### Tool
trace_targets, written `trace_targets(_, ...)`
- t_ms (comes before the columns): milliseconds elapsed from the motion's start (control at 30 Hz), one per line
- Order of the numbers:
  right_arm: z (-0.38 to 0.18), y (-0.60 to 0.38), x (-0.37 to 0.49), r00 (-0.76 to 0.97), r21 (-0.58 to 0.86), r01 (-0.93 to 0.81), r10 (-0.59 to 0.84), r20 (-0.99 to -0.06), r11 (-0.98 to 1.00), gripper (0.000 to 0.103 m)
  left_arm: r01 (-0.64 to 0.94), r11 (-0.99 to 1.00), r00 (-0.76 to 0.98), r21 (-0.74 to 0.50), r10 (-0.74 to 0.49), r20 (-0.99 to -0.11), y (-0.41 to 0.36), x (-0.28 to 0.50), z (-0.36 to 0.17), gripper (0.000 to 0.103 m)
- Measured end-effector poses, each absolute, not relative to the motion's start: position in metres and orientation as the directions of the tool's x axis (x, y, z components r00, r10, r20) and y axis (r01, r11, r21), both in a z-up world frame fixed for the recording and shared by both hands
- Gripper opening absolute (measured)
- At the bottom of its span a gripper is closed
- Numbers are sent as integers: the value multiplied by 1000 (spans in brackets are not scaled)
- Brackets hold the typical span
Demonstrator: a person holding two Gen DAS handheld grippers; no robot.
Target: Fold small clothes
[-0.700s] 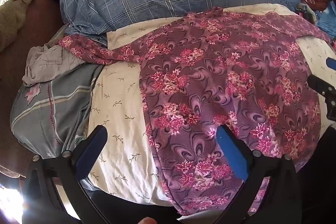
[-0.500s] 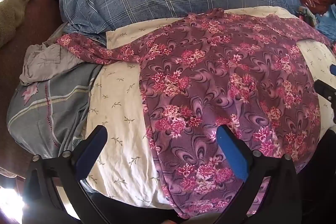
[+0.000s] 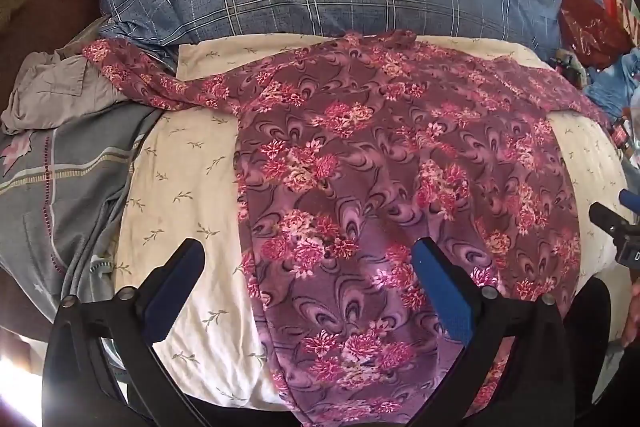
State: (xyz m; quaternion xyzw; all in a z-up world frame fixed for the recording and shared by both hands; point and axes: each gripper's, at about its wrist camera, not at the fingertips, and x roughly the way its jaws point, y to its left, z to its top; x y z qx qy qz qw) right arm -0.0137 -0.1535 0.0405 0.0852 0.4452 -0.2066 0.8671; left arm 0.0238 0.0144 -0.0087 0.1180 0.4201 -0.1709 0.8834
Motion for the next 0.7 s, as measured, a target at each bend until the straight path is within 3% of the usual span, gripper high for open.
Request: trace_targets(700, 37, -139, -9, 512, -128, 418, -350, -785, 899, 102, 394, 916, 600, 76, -194, -776, 27, 27, -20, 103)
